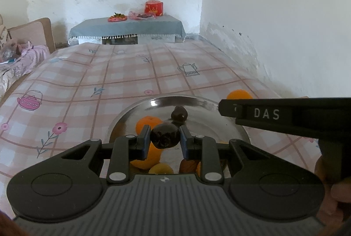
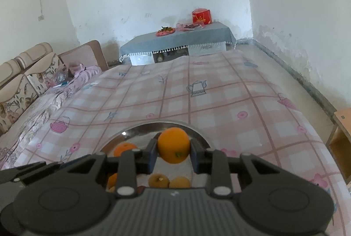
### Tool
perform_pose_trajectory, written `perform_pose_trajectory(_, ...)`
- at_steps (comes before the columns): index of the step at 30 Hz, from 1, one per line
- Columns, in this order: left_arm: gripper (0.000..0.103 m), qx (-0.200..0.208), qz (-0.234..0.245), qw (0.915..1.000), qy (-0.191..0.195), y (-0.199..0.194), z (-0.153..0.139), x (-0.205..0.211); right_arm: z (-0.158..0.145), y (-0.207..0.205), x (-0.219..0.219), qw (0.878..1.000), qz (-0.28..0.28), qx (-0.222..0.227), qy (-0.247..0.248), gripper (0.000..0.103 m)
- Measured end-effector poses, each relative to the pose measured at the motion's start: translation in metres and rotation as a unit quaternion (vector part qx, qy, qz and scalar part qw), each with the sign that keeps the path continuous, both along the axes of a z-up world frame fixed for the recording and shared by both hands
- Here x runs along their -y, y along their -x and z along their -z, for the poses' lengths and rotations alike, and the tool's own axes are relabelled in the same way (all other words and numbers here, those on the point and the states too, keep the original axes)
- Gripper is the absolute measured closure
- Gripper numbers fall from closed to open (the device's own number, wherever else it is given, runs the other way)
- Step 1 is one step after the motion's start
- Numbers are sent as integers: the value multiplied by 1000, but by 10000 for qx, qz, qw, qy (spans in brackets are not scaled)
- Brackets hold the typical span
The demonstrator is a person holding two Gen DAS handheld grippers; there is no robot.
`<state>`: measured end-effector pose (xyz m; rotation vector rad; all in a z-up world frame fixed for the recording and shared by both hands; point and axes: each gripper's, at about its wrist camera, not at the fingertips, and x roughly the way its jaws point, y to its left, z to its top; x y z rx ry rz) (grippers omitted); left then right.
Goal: Organize fruits
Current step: 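Lower the dark fruit and small orange over the steel basin, then open left gripper to drop the dark fruit while right gripper drops the orange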
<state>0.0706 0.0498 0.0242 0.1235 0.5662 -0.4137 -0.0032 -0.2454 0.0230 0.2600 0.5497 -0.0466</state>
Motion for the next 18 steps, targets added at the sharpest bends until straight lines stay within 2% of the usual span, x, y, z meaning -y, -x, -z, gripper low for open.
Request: perform_pose_trajectory(18, 72, -162, 328, 9993, -68, -23, 18, 17, 19, -26, 5, 9995, -158, -269, -81, 74)
